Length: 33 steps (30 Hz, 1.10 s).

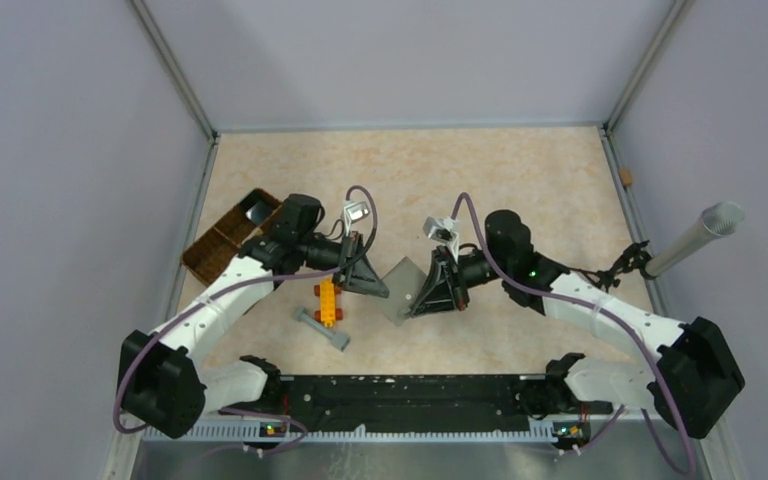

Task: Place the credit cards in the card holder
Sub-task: Open the card holder at the center of the board.

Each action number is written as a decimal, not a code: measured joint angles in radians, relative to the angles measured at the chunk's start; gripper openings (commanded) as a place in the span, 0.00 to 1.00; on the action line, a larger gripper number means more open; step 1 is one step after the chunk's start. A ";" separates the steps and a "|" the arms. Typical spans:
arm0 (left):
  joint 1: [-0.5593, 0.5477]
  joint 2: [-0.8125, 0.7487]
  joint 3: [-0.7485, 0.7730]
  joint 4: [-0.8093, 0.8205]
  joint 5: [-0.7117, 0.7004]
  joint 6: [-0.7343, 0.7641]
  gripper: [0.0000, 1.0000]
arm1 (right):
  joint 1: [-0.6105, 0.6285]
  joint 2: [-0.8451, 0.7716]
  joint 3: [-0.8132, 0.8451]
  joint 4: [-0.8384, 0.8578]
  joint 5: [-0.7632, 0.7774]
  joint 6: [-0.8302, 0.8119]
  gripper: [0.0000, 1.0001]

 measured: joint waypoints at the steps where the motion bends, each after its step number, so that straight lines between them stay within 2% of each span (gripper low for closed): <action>1: 0.001 0.002 -0.003 0.006 -0.002 -0.005 0.00 | 0.002 -0.007 0.000 -0.003 0.006 -0.004 0.12; 2: 0.001 0.002 -0.007 0.012 -0.006 -0.011 0.00 | 0.003 -0.018 0.000 -0.011 0.021 -0.007 0.25; 3: 0.001 -0.001 -0.012 0.021 -0.021 -0.016 0.00 | 0.003 -0.030 0.001 -0.028 0.042 -0.011 0.43; 4: 0.002 -0.006 -0.023 0.041 -0.054 -0.024 0.00 | 0.006 -0.051 0.003 -0.057 0.076 -0.017 0.55; 6: 0.008 -0.029 -0.062 0.092 -0.166 -0.034 0.00 | 0.019 -0.089 0.011 -0.098 0.149 -0.009 0.67; 8: 0.010 -0.074 -0.133 0.148 -0.279 -0.056 0.00 | 0.032 -0.134 0.019 -0.133 0.268 -0.005 0.73; 14: -0.060 -0.248 -0.373 0.304 -0.561 -0.173 0.00 | 0.035 -0.143 0.016 -0.163 0.661 0.140 0.74; 18: -0.162 -0.308 -0.411 0.342 -0.745 -0.222 0.00 | 0.035 -0.055 -0.024 -0.145 0.830 0.303 0.70; 25: -0.270 -0.317 -0.441 0.395 -0.985 -0.297 0.00 | 0.054 0.138 -0.076 -0.102 0.918 0.476 0.60; 33: -0.283 -0.283 -0.463 0.401 -1.056 -0.329 0.00 | 0.068 0.259 -0.113 0.058 0.887 0.563 0.56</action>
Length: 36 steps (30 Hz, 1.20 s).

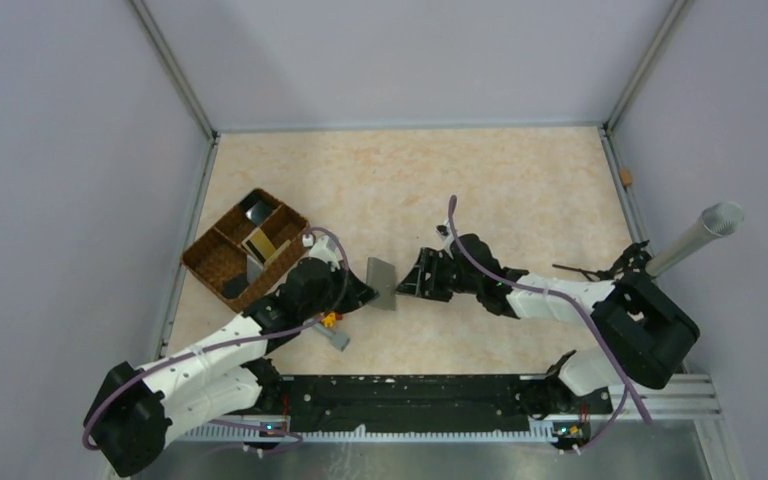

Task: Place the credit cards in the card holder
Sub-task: Open the card holder at the center of the board.

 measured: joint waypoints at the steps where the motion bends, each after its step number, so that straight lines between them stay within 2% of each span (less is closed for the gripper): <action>1: -0.001 0.002 0.000 0.001 -0.002 -0.001 0.00 | 0.002 0.008 0.000 0.012 -0.001 0.004 0.54; 8: -0.004 0.012 0.000 0.005 -0.009 -0.008 0.00 | 0.005 0.102 0.005 0.085 -0.023 0.014 0.32; 13: -0.005 0.012 -0.005 0.008 -0.009 -0.008 0.00 | 0.005 0.140 0.014 0.110 -0.026 0.016 0.24; 14: -0.005 0.013 -0.006 0.008 -0.009 -0.008 0.00 | 0.005 0.140 0.014 0.114 -0.024 0.016 0.20; 17: -0.005 0.022 -0.010 0.016 -0.008 -0.011 0.00 | 0.006 0.149 0.020 0.124 -0.021 0.010 0.00; 18: -0.005 0.028 -0.011 0.016 -0.008 -0.011 0.03 | 0.006 0.154 0.023 0.126 -0.018 0.005 0.00; 20: -0.005 0.039 -0.013 0.016 -0.009 -0.011 0.23 | 0.006 0.163 0.029 0.126 -0.012 -0.003 0.00; 23: -0.006 0.054 -0.013 0.012 -0.024 -0.003 0.69 | 0.006 0.163 0.029 0.114 -0.005 -0.022 0.00; 25: -0.006 0.064 -0.013 -0.001 -0.036 0.008 0.85 | 0.006 0.153 0.029 0.088 0.002 -0.039 0.00; 28: -0.006 0.095 -0.011 -0.016 -0.045 0.037 0.95 | 0.006 0.095 0.029 0.028 0.003 -0.062 0.00; 36: -0.006 0.211 0.005 0.054 0.042 0.086 0.99 | 0.006 -0.088 0.029 -0.058 -0.021 -0.109 0.00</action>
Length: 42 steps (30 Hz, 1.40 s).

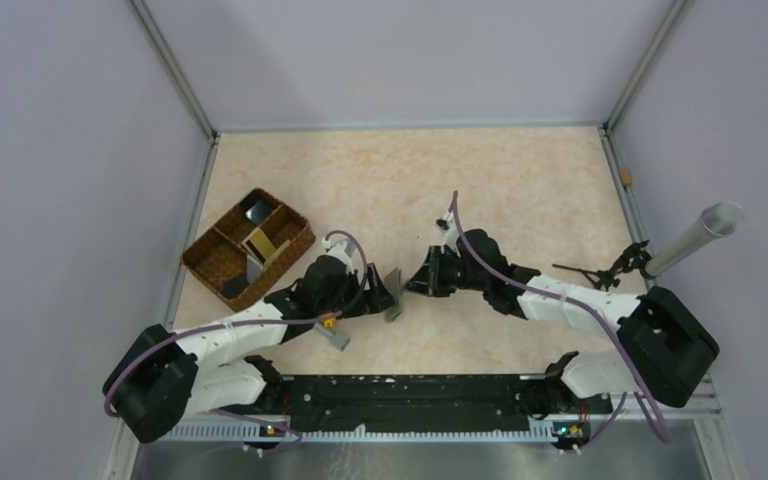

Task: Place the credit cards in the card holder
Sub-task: Open the card holder at the center of the board.

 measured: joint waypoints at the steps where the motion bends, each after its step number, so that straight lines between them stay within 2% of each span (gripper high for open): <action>1: 0.000 0.010 0.000 0.013 0.010 0.000 0.99 | 0.000 -0.008 0.000 -0.005 -0.002 -0.003 0.00; 10: 0.000 0.012 -0.011 0.142 0.026 -0.058 0.96 | 0.000 -0.025 -0.003 -0.031 -0.019 -0.009 0.00; 15: 0.000 0.006 -0.015 0.156 0.026 -0.079 0.81 | 0.000 -0.019 -0.003 -0.031 -0.029 -0.009 0.00; 18: 0.000 0.006 -0.015 0.151 0.017 -0.080 0.77 | 0.000 -0.018 -0.008 -0.029 -0.029 -0.009 0.00; 30: 0.000 0.064 -0.004 0.108 0.000 -0.055 0.78 | 0.000 -0.018 -0.010 -0.036 -0.036 -0.009 0.00; 42: 0.000 0.096 0.027 0.069 0.010 -0.025 0.74 | 0.000 -0.027 -0.010 -0.050 -0.039 -0.009 0.00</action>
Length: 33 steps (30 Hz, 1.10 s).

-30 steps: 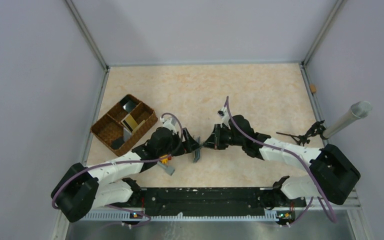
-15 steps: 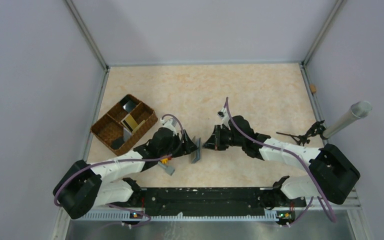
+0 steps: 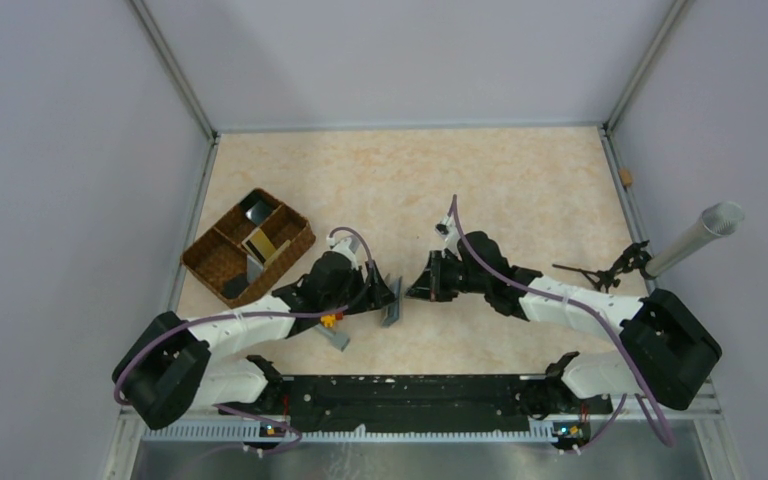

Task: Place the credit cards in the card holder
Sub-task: Open the card holder at the center of the board.

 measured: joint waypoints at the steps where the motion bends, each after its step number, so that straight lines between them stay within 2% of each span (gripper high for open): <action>1: 0.000 0.000 0.002 -0.005 0.000 0.003 0.74 | 0.000 0.000 0.000 -0.001 0.000 0.000 0.00; 12: -0.010 0.008 0.050 -0.078 -0.038 0.053 0.68 | 0.000 -0.003 0.000 -0.014 0.003 0.000 0.00; 33: -0.033 -0.011 0.100 -0.213 -0.172 0.108 0.66 | 0.000 -0.004 0.000 -0.039 0.016 0.000 0.00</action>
